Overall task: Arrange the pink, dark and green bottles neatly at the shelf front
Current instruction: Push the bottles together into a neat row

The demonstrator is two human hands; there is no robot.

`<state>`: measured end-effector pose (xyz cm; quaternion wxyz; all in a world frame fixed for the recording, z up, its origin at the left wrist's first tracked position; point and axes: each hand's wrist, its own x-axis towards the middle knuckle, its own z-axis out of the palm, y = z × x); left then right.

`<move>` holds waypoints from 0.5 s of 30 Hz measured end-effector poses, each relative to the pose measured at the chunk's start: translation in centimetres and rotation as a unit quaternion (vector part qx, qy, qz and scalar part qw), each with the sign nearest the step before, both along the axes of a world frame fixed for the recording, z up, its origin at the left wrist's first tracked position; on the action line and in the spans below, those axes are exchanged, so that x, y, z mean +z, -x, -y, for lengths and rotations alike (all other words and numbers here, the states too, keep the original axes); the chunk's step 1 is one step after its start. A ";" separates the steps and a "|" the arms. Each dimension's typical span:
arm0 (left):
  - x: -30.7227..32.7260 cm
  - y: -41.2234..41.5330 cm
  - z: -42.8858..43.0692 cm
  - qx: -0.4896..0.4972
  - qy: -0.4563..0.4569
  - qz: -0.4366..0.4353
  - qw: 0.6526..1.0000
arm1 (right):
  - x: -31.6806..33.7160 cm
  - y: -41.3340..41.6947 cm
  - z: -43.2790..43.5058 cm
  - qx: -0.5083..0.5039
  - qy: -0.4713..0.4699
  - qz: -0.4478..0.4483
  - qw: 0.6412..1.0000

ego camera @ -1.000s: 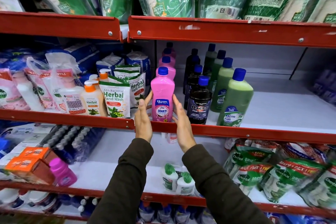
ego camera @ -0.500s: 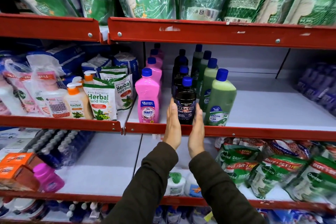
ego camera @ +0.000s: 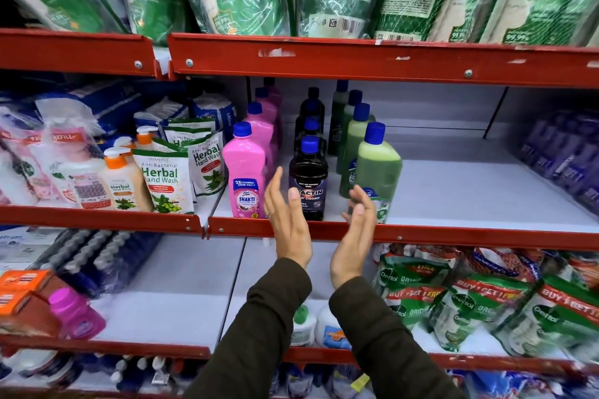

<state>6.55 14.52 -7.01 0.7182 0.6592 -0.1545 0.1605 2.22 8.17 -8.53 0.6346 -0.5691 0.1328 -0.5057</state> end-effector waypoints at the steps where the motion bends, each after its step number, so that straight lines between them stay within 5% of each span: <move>1: 0.1 0.4 0.4 0.027 0.017 0.032 0.999 | 0.2 0.6 0.7 -0.035 0.004 0.019 0.999; 6: 1.6 2.5 4.3 -0.120 0.009 0.034 0.992 | 1.1 1.9 6.0 -0.048 -0.042 -0.006 0.998; 11: 1.0 2.7 7.8 -0.216 -0.052 -0.084 0.971 | 1.4 1.5 9.0 0.122 -0.043 -0.057 0.990; 15: 0.4 2.0 7.4 -0.219 -0.058 -0.092 0.970 | 0.9 1.4 8.6 0.159 -0.021 -0.077 0.984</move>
